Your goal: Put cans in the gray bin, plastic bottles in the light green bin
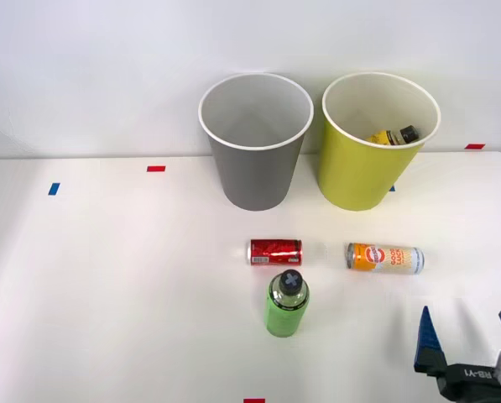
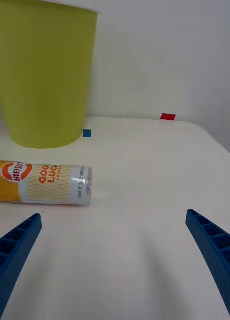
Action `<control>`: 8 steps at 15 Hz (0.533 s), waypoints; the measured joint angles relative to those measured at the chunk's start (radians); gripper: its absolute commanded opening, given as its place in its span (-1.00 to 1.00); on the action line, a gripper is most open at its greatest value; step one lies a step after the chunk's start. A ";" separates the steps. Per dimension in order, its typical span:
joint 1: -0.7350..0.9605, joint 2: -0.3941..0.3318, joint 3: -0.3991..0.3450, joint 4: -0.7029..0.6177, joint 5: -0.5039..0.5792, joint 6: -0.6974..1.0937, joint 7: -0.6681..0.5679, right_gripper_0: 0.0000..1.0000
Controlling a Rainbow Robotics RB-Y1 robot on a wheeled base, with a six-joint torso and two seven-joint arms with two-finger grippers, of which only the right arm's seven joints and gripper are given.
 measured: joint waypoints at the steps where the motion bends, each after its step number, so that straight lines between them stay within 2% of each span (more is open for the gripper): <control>1: 0.004 0.001 0.007 0.029 0.046 -0.040 -0.040 1.00; 5: 0.016 0.001 0.024 0.099 0.161 -0.160 -0.106 1.00; 8: 0.016 -0.020 0.038 0.154 0.193 -0.239 -0.126 1.00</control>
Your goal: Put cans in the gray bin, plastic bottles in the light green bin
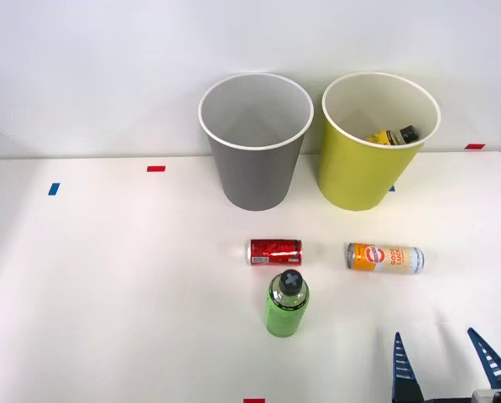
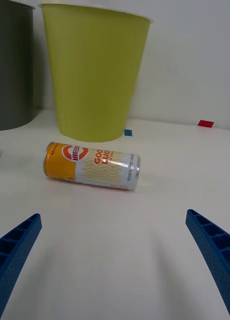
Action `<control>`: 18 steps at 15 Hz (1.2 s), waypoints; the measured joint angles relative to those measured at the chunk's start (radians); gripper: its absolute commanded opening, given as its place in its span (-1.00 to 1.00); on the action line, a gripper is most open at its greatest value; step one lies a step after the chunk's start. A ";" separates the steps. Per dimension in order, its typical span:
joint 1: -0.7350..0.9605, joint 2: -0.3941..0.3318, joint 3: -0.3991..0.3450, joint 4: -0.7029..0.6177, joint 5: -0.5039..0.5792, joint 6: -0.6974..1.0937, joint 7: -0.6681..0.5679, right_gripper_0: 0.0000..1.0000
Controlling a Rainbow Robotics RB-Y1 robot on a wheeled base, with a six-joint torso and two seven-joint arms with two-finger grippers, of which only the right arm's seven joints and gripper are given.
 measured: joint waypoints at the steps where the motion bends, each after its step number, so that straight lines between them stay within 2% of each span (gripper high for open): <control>1: 0.004 -0.012 0.008 0.007 0.003 -0.015 -0.003 1.00; 9: 0.044 -0.077 0.108 0.012 -0.004 -0.142 0.012 1.00; 18: 0.103 -0.085 0.107 0.012 -0.080 -0.152 0.083 1.00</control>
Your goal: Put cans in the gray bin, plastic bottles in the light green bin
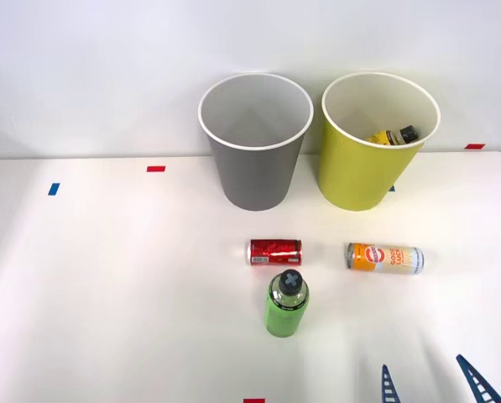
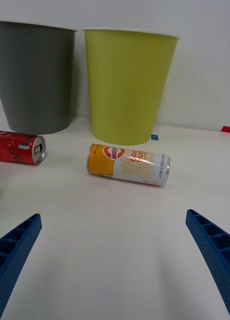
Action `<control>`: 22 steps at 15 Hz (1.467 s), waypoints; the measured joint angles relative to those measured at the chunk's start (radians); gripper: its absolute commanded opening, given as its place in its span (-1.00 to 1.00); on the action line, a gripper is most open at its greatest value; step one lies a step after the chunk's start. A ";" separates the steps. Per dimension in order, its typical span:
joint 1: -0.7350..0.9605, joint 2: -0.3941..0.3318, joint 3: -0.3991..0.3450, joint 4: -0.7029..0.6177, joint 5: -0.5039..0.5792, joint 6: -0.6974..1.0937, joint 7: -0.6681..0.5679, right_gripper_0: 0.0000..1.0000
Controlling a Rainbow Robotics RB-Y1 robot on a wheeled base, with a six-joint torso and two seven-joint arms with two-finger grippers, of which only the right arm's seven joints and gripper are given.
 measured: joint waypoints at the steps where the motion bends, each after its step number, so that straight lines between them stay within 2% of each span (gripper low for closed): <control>1: 0.004 0.000 0.000 0.000 -0.002 -0.001 0.003 1.00; 22: 0.011 0.002 -0.001 0.000 -0.005 -0.003 0.007 1.00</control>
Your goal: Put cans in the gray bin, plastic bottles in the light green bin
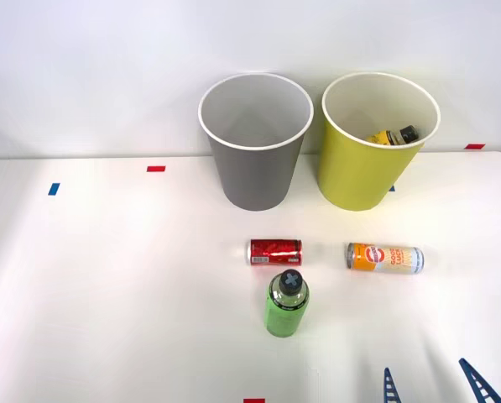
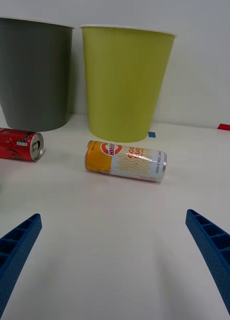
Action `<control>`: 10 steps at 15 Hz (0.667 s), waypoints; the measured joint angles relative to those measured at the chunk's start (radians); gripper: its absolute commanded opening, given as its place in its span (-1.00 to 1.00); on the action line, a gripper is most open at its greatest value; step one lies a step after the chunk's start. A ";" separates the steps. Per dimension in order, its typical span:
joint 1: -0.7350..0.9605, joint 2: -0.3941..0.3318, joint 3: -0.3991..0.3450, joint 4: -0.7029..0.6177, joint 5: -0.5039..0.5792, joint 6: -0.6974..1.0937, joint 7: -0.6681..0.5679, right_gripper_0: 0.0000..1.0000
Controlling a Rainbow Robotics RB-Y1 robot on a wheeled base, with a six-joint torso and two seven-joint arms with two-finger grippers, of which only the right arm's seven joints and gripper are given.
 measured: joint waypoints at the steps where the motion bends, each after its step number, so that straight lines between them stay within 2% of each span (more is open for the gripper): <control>1: 0.000 0.000 0.000 0.000 0.000 0.000 0.000 1.00; 10: 0.000 0.000 0.000 0.000 0.000 0.000 0.000 1.00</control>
